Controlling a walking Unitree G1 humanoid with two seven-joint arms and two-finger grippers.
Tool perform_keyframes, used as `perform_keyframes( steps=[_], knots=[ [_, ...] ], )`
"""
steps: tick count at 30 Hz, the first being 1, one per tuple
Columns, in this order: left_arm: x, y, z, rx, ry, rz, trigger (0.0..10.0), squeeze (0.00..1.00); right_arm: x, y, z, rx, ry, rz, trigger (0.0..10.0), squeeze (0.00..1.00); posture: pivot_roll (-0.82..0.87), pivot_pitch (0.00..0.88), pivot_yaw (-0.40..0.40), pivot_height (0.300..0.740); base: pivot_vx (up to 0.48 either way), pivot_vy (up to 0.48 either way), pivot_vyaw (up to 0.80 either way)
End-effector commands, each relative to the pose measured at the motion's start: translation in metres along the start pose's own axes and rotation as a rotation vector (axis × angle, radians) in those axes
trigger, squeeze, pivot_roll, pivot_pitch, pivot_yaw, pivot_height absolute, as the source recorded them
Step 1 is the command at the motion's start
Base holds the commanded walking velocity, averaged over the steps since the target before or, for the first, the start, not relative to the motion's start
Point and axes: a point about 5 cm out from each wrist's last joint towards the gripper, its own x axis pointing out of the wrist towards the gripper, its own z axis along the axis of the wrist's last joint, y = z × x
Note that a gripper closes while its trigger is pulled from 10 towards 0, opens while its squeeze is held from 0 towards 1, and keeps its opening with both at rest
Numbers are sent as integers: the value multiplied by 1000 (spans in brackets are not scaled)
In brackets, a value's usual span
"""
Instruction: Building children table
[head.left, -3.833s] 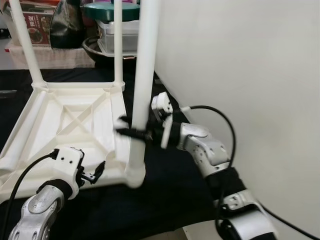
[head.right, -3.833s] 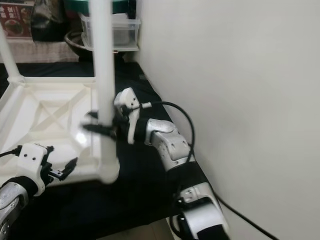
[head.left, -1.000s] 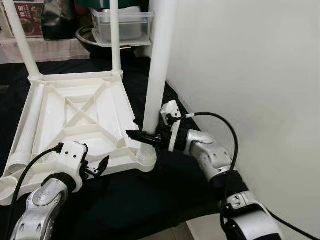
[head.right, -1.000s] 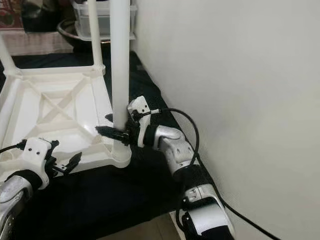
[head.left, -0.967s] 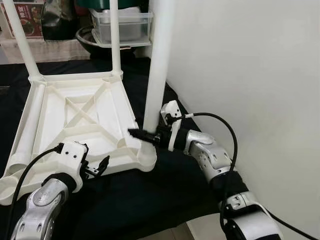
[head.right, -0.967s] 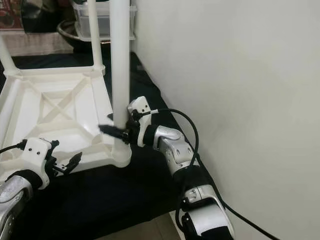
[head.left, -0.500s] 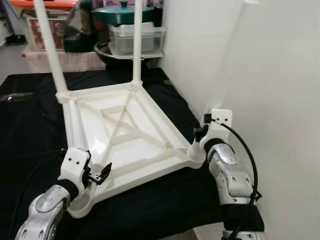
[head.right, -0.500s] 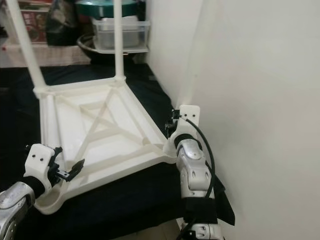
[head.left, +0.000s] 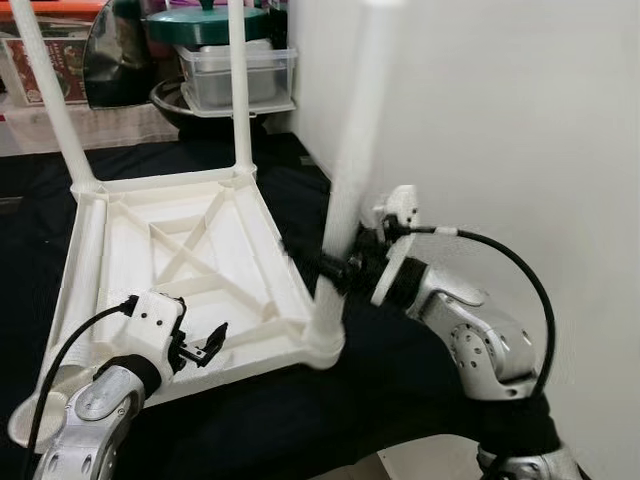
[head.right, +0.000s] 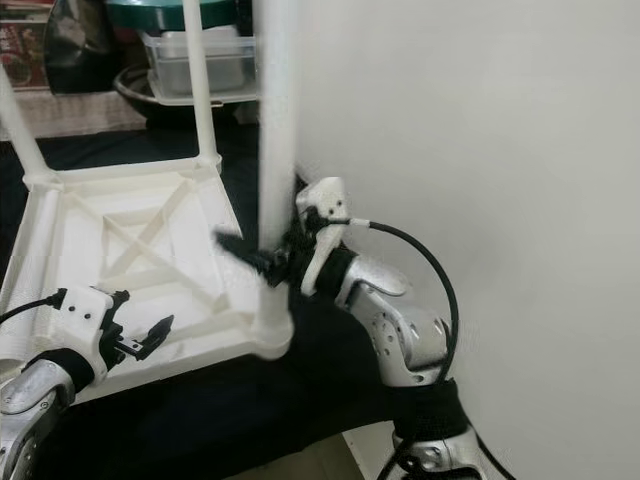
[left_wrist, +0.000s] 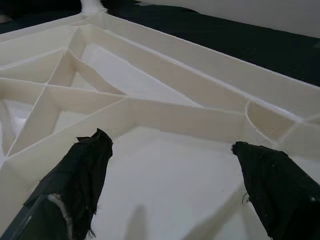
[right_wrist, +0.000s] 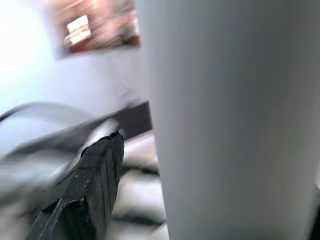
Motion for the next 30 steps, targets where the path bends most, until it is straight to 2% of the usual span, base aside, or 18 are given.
perform_keyframes(
  steps=[1, 7, 8, 9, 10, 11, 12, 13, 15, 17, 18, 19, 21, 24, 25, 27, 28, 30],
  knots=[
    [-2, 0, -4, -13, 7, 4, 10000, 0, 5, 25, -9, 25, 52, 236, 10000, 0, 176, 0, -126, 740, 0, 0, 0],
    [-4, 0, -4, -13, 7, 11, 10000, 0, 15, 29, -20, 7, 90, 275, 10000, 0, 189, 0, -133, 740, 0, 0, 0],
    [-5, 0, -4, -11, 8, 14, 10000, 0, 19, 25, -22, 2, 96, 248, 8510, 0, 189, 0, -133, 740, 0, 0, 0],
    [-5, 1, -4, -10, 8, 16, 10000, 0, 23, 19, -24, 0, 97, 202, 2627, 0, 189, 0, -133, 740, 0, 0, 0],
    [-5, 1, -4, -10, 8, 16, 10000, 0, 23, 19, -24, 0, 97, 202, 2627, 0, 189, 0, -133, 740, 0, 0, 0],
    [-5, 2, -3, -9, 8, 18, 10000, 0, 26, 12, -24, 4, 97, 141, 235, 0, 190, 0, -132, 740, 0, 0, 0],
    [-5, 2, -3, -9, 8, 18, 10000, 0, 26, 12, -24, 4, 97, 141, 235, 0, 190, 0, -132, 740, 0, 0, 0],
    [-5, 2, -3, -8, 8, 19, 10000, 0, 28, 1, -27, 18, 110, 36, 0, 0, 190, 0, -132, 740, 0, 0, 0],
    [-6, 3, -4, -6, 10, 18, 10000, 0, 23, -37, -37, 63, 155, -365, 0, 0, 182, 0, -128, 740, 0, 0, 0],
    [-6, 3, -4, -5, 11, 18, 10000, 0, 20, -45, -40, 75, 171, -456, 0, 0, 182, 0, -128, 740, 0, 0, 0],
    [-4, 0, -4, -7, 10, 10, 10000, 0, -15, -74, -53, 69, 187, -910, 0, 0, 173, 0, -121, 740, 0, 0, 0],
    [-4, 0, -4, -7, 10, 10, 10000, 0, -15, -74, -53, 69, 187, -910, 0, 0, 173, 0, -121, 740, 0, 0, 0],
    [-3, -2, -4, -8, 10, 5, 10000, 0, -35, -82, -60, 60, 195, -1116, 0, 0, 173, 0, -121, 740, 0, 0, 0],
    [-3, -2, -4, -8, 11, 3, 10000, 0, -38, -78, -62, 64, 204, -1151, 0, 0, 162, 0, -110, 740, 0, 0, 0],
    [-3, -2, -5, -9, 15, -1, 10000, 0, -34, -67, -65, 73, 223, -1179, 4588, 0, 158, 0, -107, 740, 0, 0, 0],
    [-3, -1, -5, -10, 16, -2, 10000, 0, -33, -64, -66, 75, 228, -1184, 4588, 0, 158, 0, -107, 740, 0, 0, 0],
    [-3, -2, -5, -10, 17, -5, 10000, 0, -25, -58, -64, 84, 201, -1125, 10000, 0, 154, 0, -100, 740, 0, 0, 0],
    [-2, -2, -5, -10, 17, -8, 10000, 0, -17, -52, -60, 112, 140, -1052, 10000, 0, 154, 0, -100, 740, 0, 0, 0]
  ],
)
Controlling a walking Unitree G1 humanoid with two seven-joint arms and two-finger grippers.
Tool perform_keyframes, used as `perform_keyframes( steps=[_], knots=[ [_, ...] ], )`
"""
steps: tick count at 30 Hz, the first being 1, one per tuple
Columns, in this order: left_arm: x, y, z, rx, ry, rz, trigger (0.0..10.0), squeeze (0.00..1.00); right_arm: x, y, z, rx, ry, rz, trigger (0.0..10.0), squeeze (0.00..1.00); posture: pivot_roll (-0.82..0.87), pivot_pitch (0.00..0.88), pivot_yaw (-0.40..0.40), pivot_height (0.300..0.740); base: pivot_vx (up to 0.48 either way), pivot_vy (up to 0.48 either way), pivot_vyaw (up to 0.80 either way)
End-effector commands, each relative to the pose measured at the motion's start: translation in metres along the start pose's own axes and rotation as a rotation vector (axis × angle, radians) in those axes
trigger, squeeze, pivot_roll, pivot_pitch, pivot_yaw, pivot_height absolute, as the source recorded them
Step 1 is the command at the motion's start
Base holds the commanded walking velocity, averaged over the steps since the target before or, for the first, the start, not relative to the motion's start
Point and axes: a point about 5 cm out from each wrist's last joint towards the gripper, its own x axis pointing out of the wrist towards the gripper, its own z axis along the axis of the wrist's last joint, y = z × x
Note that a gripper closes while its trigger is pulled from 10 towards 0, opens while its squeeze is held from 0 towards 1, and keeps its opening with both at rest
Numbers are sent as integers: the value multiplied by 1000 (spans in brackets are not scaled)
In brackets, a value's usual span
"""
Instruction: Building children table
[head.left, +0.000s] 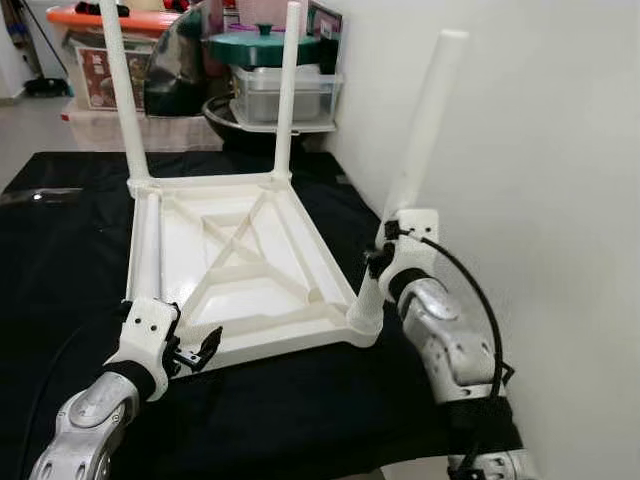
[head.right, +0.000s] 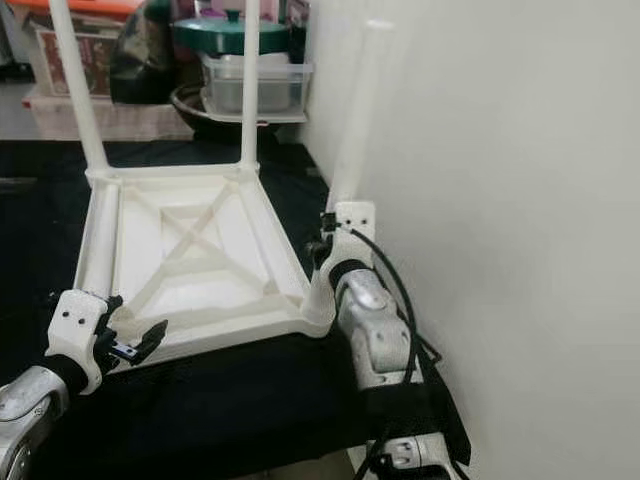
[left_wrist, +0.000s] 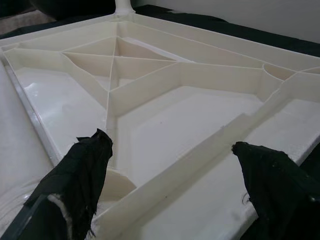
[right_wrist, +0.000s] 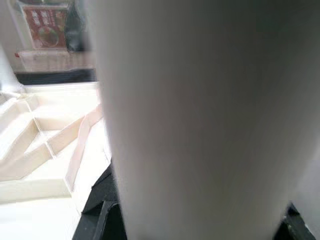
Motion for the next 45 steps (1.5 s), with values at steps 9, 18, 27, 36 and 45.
perform_keyframes(
  steps=[9, 18, 27, 36, 45],
  knots=[
    [5, -3, 2, -4, -3, -28, 10000, 0, -3, 40, 18, 142, -72, 610, 10000, 0, 154, 0, -100, 740, 0, 0, 0],
    [2, -2, 2, -3, -9, -13, 10000, 0, -56, 89, 13, 43, -24, 1375, 0, 0, 191, 0, -126, 740, 0, 0, 0],
    [0, -1, 1, 2, 1, -12, 10000, 0, 14, 49, -20, 44, 131, 519, 0, 0, 177, 0, -113, 740, 0, 0, 0],
    [3, -2, 1, 0, 1, -21, 10000, 0, 7, -46, -26, 47, 71, -265, 4196, 0, 163, 0, -102, 740, 0, 0, 0],
    [5, -1, 2, 4, -2, -29, 10000, 0, 8, 15, 3, 142, -50, 314, 10000, 1000, 161, 0, -98, 740, 0, 0, 0]
  ],
)
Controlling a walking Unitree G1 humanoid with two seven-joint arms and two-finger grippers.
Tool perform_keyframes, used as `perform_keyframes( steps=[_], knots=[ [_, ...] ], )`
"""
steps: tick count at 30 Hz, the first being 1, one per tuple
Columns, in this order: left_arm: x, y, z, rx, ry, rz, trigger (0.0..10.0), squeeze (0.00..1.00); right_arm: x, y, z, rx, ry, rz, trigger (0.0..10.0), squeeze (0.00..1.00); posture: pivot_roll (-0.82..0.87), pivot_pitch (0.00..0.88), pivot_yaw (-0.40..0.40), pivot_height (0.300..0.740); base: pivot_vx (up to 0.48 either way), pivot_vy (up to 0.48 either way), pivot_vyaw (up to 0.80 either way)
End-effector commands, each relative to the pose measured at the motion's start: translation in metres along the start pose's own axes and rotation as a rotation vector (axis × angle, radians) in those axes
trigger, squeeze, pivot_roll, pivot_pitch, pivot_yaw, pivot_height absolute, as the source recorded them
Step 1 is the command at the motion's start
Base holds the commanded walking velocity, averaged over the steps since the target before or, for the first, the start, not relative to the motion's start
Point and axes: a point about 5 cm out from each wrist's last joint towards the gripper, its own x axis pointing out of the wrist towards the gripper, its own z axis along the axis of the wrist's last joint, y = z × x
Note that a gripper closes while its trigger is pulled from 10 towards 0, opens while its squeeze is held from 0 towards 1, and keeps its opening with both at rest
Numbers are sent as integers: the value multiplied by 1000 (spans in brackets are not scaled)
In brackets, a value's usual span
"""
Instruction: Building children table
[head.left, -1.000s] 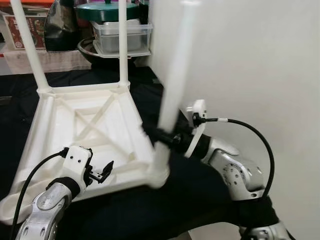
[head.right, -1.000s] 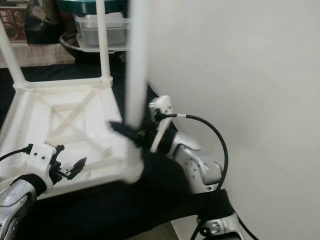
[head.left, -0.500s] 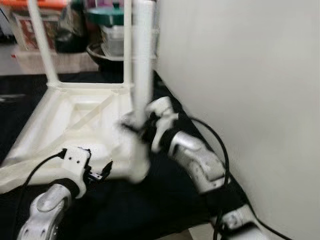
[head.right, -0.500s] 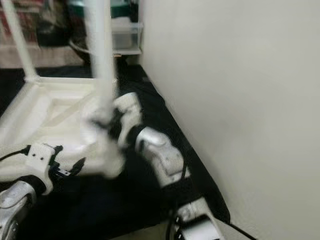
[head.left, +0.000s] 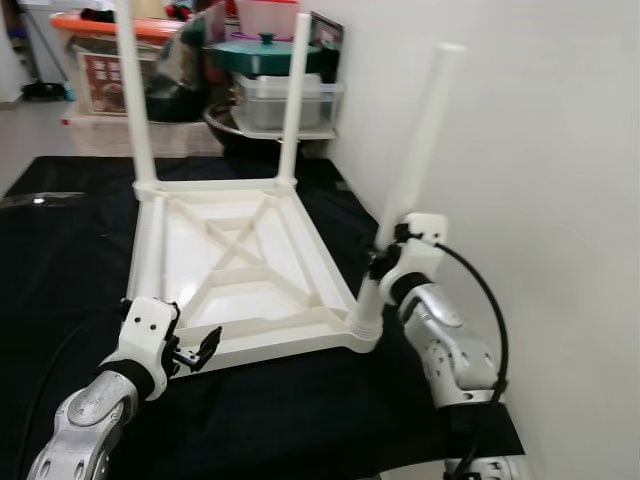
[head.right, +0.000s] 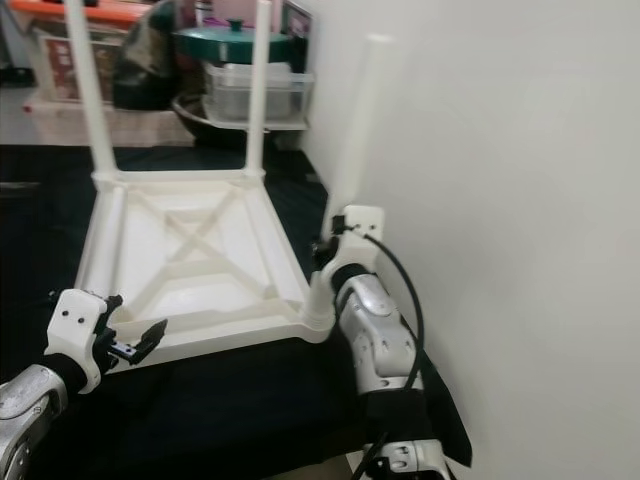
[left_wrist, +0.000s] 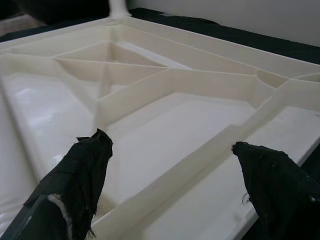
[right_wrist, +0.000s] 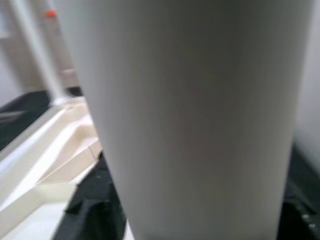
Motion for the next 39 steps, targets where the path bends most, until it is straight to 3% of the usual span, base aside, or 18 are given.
perform_keyframes(
  steps=[1, 2, 9, 10, 11, 14, 17, 19, 20, 21, 23, 24, 26, 32, 33, 36, 37, 39],
  knots=[
    [2, -1, -1, 2, 7, -17, 10000, 0, 7, 12, 8, 46, -4, 155, 10000, 1000, 161, 0, -98, 740, 0, 0, 0],
    [2, 0, -1, 2, 6, -16, 10000, 0, 9, 15, 15, 49, -16, 239, 10000, 0, 166, 0, -101, 740, 0, 0, 0],
    [1, 1, -1, 4, 5, -9, 10000, 0, -3, 42, 42, 17, -56, 726, 10000, 0, 173, 0, -111, 740, 0, 0, 0],
    [1, 0, 0, 1, 2, -7, 10000, 0, -14, 55, 39, 22, -32, 865, 4039, 0, 180, 0, -118, 740, 0, 0, 0],
    [1, 0, 0, -1, 0, -5, 10000, 0, -25, 67, 35, 23, -8, 981, 0, 0, 189, 0, -120, 740, 0, 0, 0],
    [1, -2, 0, -3, 0, -7, 10000, 0, -37, 77, 18, 10, 56, 1080, 0, 0, 192, 0, -119, 740, 0, 0, 0],
    [0, -2, -1, -2, 3, -13, 10000, 0, -26, 72, -3, -57, 116, 938, 0, 0, 192, 0, -119, 740, 0, 0, 0],
    [0, -1, -2, 2, 6, -12, 10000, 0, -10, 59, -12, -54, 162, 734, 0, 0, 183, 0, -113, 740, 0, 0, 0],
    [0, 1, -1, 4, 7, -10, 10000, 0, 4, 40, -19, -53, 192, 489, 0, 0, 176, 0, -109, 740, 0, 0, 0],
    [0, 1, -1, 4, 7, -10, 10000, 0, 4, 40, -19, -53, 192, 489, 0, 0, 176, 0, -109, 740, 0, 0, 0],
    [1, 1, 0, 5, 5, -11, 10000, 0, 15, 1, -28, -64, 218, 60, 0, 0, 168, 0, -106, 740, 0, 0, 0],
    [1, 1, 0, 5, 5, -11, 10000, 0, 15, 1, -28, -64, 218, 60, 0, 0, 168, 0, -106, 740, 0, 0, 0],
    [2, -2, 0, 3, 3, -17, 10000, 0, 4, -37, -28, -78, 186, -299, 0, 0, 164, 0, -104, 740, 0, 0, 0],
    [2, -6, -2, -3, 6, -28, 10000, 0, -14, -52, -31, -81, 175, -467, 0, 0, 161, 0, -103, 740, 0, 0, 0],
    [2, -5, -2, -3, 8, -29, 10000, 0, -9, -30, -29, -47, 161, -300, 10000, 0, 154, 0, -97, 740, 0, 0, 0],
    [1, -5, -3, -2, 10, -30, 10000, 0, -4, 1, -21, 35, 89, -54, 10000, 0, 151, 0, -95, 740, 0, 0, 0],
    [2, -4, -2, -1, 10, -30, 10000, 0, 0, 13, -15, 72, 68, 76, 10000, 1000, 160, 0, -100, 740, 0, 0, 0],
    [2, -4, -2, -1, 8, -30, 10000, 0, 1, 23, -6, 92, 58, 248, 10000, 1000, 160, 0, -100, 740, 0, 0, 0]
  ],
)
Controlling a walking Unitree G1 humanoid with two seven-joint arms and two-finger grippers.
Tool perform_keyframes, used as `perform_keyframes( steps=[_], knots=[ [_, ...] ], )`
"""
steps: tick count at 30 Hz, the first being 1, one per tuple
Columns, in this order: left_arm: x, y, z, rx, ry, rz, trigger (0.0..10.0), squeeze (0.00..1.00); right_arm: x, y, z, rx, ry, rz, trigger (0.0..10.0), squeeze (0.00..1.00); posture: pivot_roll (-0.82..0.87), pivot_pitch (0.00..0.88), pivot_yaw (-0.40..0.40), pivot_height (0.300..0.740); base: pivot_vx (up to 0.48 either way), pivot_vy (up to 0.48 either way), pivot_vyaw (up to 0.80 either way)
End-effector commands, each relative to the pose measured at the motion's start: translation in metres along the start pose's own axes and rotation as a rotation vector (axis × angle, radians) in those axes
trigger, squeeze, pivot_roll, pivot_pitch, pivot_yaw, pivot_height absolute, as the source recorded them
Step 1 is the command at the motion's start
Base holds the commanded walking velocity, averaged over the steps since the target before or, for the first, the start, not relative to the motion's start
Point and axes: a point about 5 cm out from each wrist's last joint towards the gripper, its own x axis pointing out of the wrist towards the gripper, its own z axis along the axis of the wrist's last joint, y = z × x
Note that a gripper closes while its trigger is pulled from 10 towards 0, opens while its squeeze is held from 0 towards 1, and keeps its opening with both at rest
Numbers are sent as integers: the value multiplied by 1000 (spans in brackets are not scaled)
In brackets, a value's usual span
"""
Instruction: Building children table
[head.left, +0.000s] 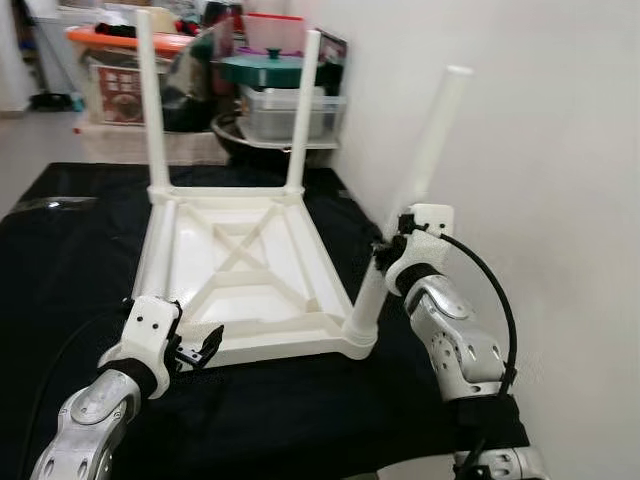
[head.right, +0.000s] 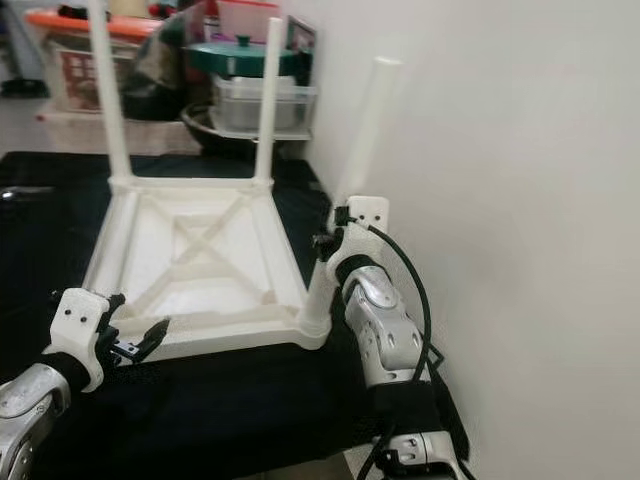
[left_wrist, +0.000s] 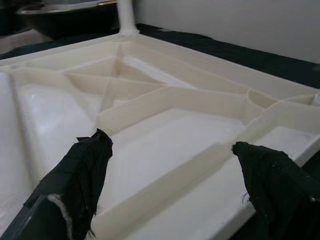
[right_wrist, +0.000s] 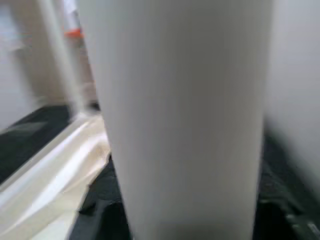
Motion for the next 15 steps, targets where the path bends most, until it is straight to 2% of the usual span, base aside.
perform_keyframes(
  steps=[1, 2, 4, 6, 7, 10, 14, 15],
  knots=[
    [3, -2, -1, -2, 6, -20, 10000, 0, 3, 20, 2, 51, 36, 260, 10000, 0, 160, 0, -100, 740, 0, 0, 0],
    [3, -2, -1, -2, 6, -20, 10000, 0, 3, 20, 2, 51, 36, 260, 10000, 0, 160, 0, -100, 740, 0, 0, 0],
    [2, -1, 0, -1, 5, -16, 10000, 0, 0, 33, 16, 20, 42, 512, 10000, 0, 165, 0, -105, 740, 0, 0, 0],
    [2, -1, -1, -2, 5, -14, 10000, 0, -8, 43, 23, -19, 56, 702, 10000, 0, 173, 0, -112, 740, 0, 0, 0],
    [2, -1, -1, -2, 5, -14, 10000, 0, -8, 43, 23, -19, 56, 702, 10000, 0, 173, 0, -112, 740, 0, 0, 0],
    [2, -3, -1, -3, 3, -13, 10000, 0, -17, 54, 19, -65, 119, 888, 10000, 0, 186, 0, -122, 740, 0, 0, 0],
    [2, -3, -1, -4, 2, -12, 10000, 0, -19, 59, 13, -79, 142, 937, 10000, 0, 187, 0, -123, 740, 0, 0, 0],
    [1, -3, -1, -4, 2, -11, 10000, 0, -17, 64, 6, -82, 163, 944, 6627, 0, 191, 0, -126, 740, 0, 0, 0]
  ],
)
